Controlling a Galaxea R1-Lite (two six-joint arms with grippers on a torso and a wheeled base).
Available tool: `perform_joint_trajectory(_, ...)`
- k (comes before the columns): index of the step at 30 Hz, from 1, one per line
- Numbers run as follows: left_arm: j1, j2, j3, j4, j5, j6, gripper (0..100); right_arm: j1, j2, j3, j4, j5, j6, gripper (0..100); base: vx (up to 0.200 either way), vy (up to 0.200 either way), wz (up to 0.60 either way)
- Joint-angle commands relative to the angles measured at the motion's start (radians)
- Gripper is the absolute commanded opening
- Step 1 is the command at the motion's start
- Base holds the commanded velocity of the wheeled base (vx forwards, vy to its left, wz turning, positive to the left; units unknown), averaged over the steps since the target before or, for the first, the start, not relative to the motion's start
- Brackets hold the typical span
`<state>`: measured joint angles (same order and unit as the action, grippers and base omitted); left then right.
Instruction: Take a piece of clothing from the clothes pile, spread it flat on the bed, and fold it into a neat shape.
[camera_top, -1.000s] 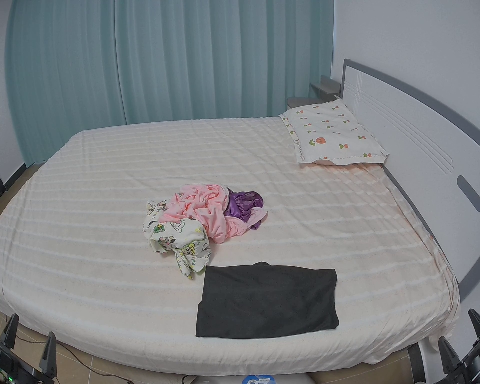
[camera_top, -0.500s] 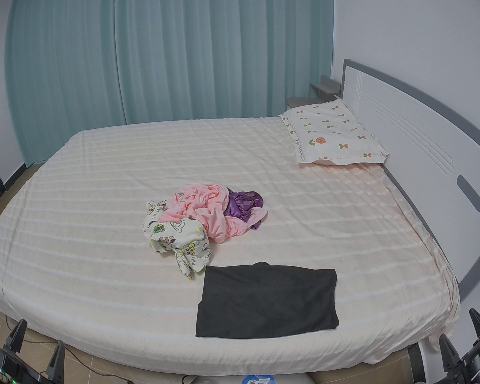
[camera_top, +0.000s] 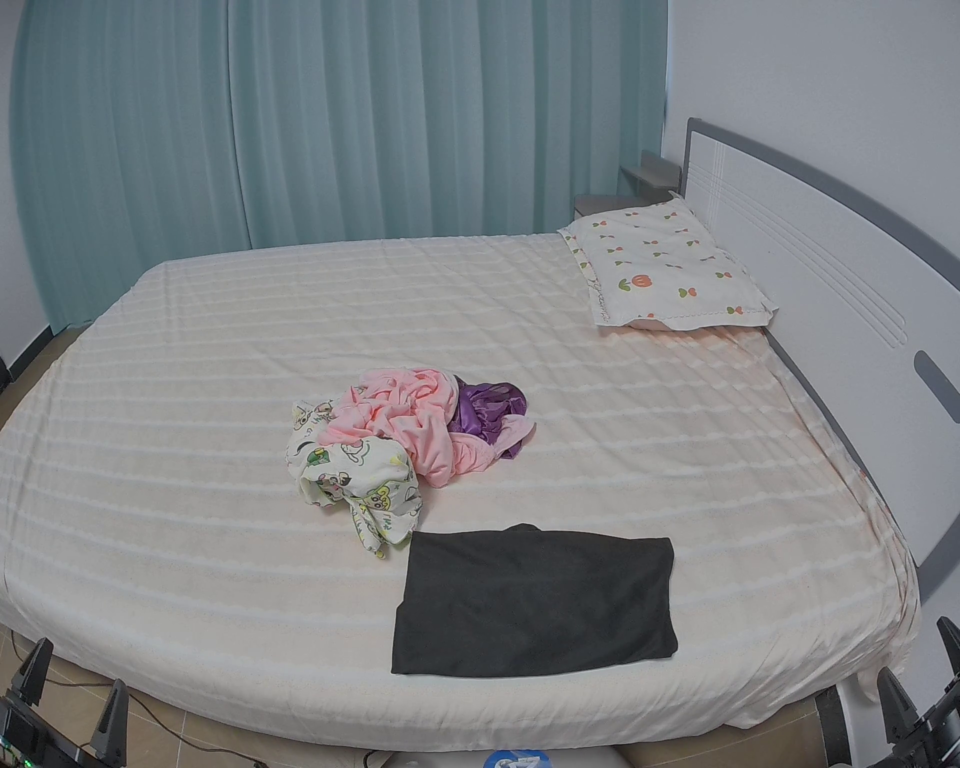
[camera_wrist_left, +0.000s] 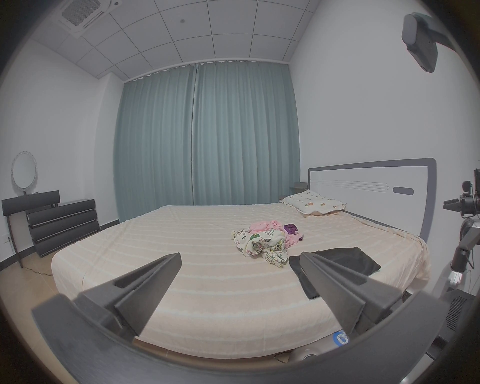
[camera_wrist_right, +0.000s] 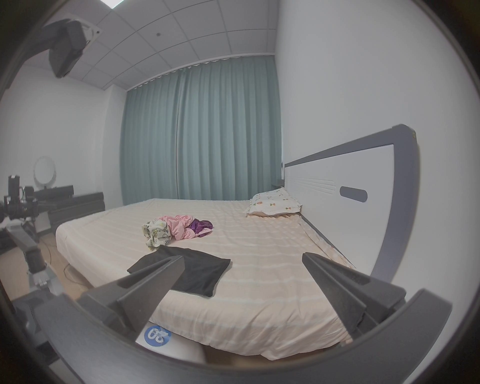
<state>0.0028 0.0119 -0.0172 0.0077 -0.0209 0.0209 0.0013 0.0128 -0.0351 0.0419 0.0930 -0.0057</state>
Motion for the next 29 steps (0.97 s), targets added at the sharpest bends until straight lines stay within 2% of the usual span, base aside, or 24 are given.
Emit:
perform_joint_trajectory(1, 0.000, -0.012, 0.016, 0.000, 0.001, 0.001, 100, 0.000, -0.011, 0.006, -0.013, -0.018, -0.003, 100, 0.000, 0.000, 0.00)
perform_joint_trajectory(4, 0.000, -0.012, 0.016, 0.000, -0.001, -0.001, 100, 0.000, -0.011, 0.009, -0.017, -0.009, -0.048, 100, 0.000, 0.000, 0.00)
perform_joint_trajectory(9, 0.000, -0.012, 0.016, 0.000, -0.001, -0.001, 100, 0.003, -0.011, 0.009, -0.017, -0.001, -0.053, 100, 0.000, 0.000, 0.00)
perform_joint_trajectory(14, 0.000, -0.012, 0.016, 0.000, -0.001, -0.001, 100, 0.005, -0.013, 0.011, -0.020, 0.005, -0.013, 100, 0.000, 0.000, 0.00)
perform_joint_trajectory(16, 0.000, -0.012, 0.016, 0.000, -0.001, -0.001, 100, 0.003, -0.013, 0.011, -0.022, -0.012, -0.002, 100, 0.000, 0.000, 0.00)
perform_joint_trajectory(29, 0.000, -0.012, 0.016, 0.000, -0.001, -0.001, 100, 0.003, -0.013, 0.009, -0.022, -0.010, 0.003, 100, 0.000, 0.000, 0.00)
